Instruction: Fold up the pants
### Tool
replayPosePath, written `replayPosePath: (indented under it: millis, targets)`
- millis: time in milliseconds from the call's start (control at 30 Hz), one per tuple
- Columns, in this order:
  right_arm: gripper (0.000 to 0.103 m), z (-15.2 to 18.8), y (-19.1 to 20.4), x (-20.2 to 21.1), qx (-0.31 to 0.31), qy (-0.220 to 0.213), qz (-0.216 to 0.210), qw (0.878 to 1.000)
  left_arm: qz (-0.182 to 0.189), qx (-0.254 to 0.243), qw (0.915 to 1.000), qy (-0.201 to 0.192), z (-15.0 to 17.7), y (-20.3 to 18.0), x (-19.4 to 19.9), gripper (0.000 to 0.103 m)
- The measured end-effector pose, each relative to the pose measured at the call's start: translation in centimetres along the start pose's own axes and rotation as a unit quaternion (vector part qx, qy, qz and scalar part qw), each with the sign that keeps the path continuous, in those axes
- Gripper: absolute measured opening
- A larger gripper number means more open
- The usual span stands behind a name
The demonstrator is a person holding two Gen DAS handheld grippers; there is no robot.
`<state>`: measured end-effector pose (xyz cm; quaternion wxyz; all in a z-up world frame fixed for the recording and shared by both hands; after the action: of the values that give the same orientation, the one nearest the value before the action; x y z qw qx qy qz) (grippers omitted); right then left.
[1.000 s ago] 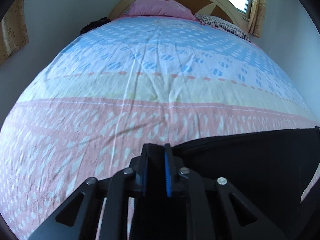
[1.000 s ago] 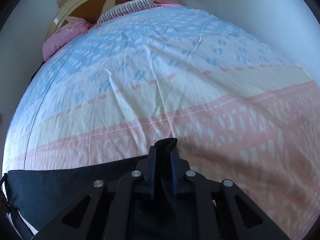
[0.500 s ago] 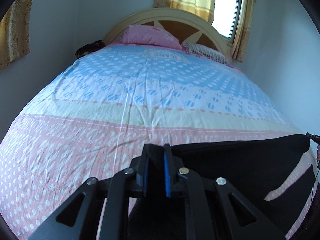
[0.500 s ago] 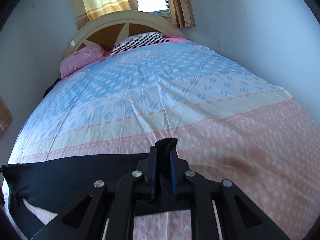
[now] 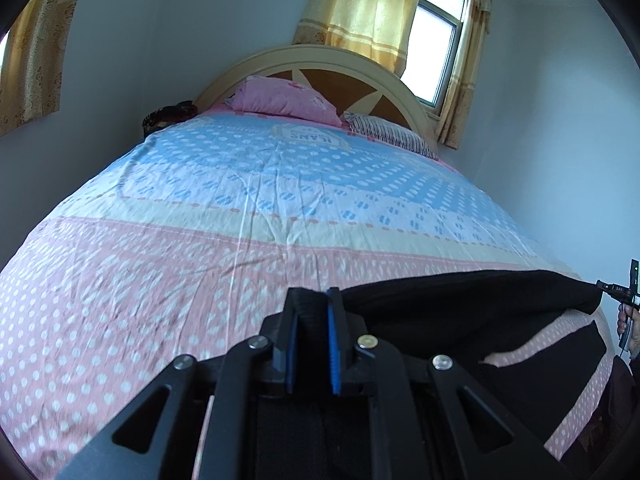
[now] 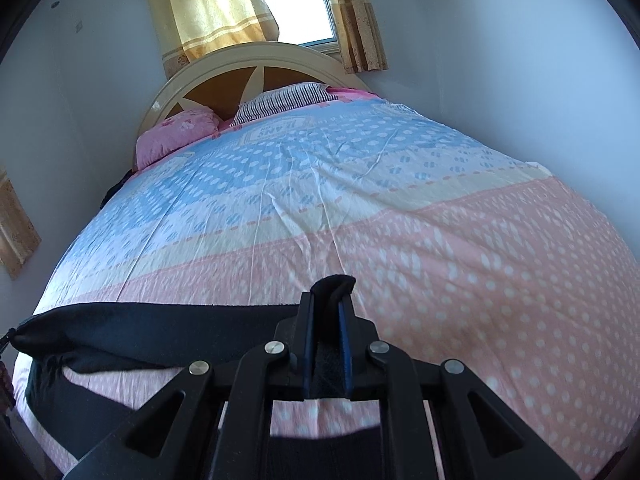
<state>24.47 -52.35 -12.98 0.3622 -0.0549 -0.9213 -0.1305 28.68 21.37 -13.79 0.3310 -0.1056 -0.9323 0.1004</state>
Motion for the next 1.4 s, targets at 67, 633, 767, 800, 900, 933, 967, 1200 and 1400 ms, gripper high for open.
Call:
replayPosePath:
  millis: [67,633,767,800,900,933,967,1200,1400]
  targets:
    - [0.011,0.9,-0.2,0.8,0.0,0.0,-0.002,1.0,0.003,-0.001,1.0,-0.002,0.8,0.0,0.6,0.013]
    - [0.009,10.1,-5.2,3.5,0.001,0.063,0.048,0.997,0.01,-0.02,0.9996,0.019,9.6,0.9,1.9,0.018]
    - [0.044,9.4,-5.1,5.8,0.01,0.043,0.098,0.994,-0.004,-0.059,0.9981,0.017,9.9,0.4,2.6,0.018]
    - [0.044,9.0,-4.5,6.5,0.021,0.033,0.105,0.994,-0.009,-0.07,0.9973,0.018,9.8,0.3,2.6,0.018]
    - [0.044,8.0,0.3,8.6,0.087,0.001,0.111,0.99,-0.022,-0.104,0.9942,0.019,9.8,-0.2,2.7,0.018]
    - [0.044,8.1,2.7,8.9,0.114,-0.001,0.096,0.989,-0.03,-0.122,0.9919,0.019,9.9,-0.4,2.7,0.018]
    - [0.044,8.2,4.8,8.9,0.136,0.001,0.082,0.987,-0.035,-0.135,0.9901,0.019,9.9,-0.5,2.7,0.018]
    - [0.044,15.8,24.4,5.8,0.355,0.058,-0.047,0.932,-0.073,-0.241,0.9674,0.024,10.9,-1.7,3.2,0.021]
    - [0.044,23.0,35.3,1.8,0.443,0.12,-0.131,0.879,-0.073,-0.282,0.9558,0.04,11.4,-2.0,3.1,0.021]
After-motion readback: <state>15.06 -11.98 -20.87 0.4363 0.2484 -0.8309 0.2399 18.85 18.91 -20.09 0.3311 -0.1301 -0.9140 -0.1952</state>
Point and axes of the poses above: each gripper's, at about its wrist camera, not at the fingertips, and x roughly against the way its jaws point, y to its left, z to its underside, the point moved 9 cm from there along -x, roughly the way its jaws point, and after that the axes turned 5 degrees about y, right-handed, at the moved point
